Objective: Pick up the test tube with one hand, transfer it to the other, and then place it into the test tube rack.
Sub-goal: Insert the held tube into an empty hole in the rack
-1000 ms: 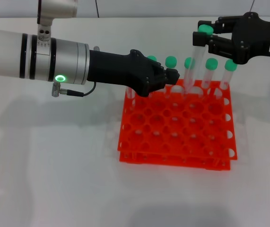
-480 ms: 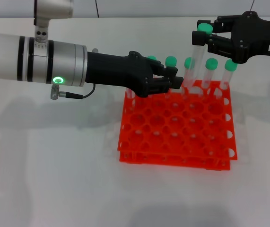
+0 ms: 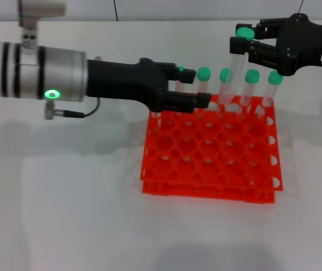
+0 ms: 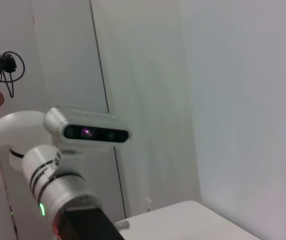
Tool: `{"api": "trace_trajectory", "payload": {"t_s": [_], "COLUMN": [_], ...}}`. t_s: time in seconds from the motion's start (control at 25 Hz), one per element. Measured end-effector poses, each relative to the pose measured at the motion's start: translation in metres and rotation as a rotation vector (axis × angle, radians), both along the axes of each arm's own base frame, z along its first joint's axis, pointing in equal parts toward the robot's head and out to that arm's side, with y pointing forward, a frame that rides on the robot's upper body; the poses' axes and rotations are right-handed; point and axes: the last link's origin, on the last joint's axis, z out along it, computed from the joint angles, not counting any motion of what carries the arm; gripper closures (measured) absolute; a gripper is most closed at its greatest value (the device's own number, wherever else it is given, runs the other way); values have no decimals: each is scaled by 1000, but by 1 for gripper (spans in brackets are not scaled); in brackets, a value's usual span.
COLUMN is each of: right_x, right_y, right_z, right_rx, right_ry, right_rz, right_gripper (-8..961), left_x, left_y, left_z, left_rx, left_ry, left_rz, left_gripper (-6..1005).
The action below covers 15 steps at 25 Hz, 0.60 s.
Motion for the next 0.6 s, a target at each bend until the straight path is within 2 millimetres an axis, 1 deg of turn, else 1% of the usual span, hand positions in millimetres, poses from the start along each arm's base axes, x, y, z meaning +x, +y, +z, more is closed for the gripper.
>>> {"api": "trace_trajectory", "payload": {"t_s": [0.24,0.28,0.56,0.6], "right_x": [3,4,5,6], "right_y": [0,0,-2,-2], "right_z": [-1,-1,-4,-5], "right_rx": [2,3,1,1], "right_ry": [2,3,9,12], "right_rz": [-15,-17,-22,-25], "right_gripper": [687,687,687,687], "left_x": [-7,-9,-23,-25], "left_y": [-13,-16,-31,-32], "left_z": [24,31,55,57], "left_rx": [-6,-8,11,9], "left_ry": [1,8,44,55], "left_rz": [34,51,125,133], "left_gripper": [207,195,107,107]}}
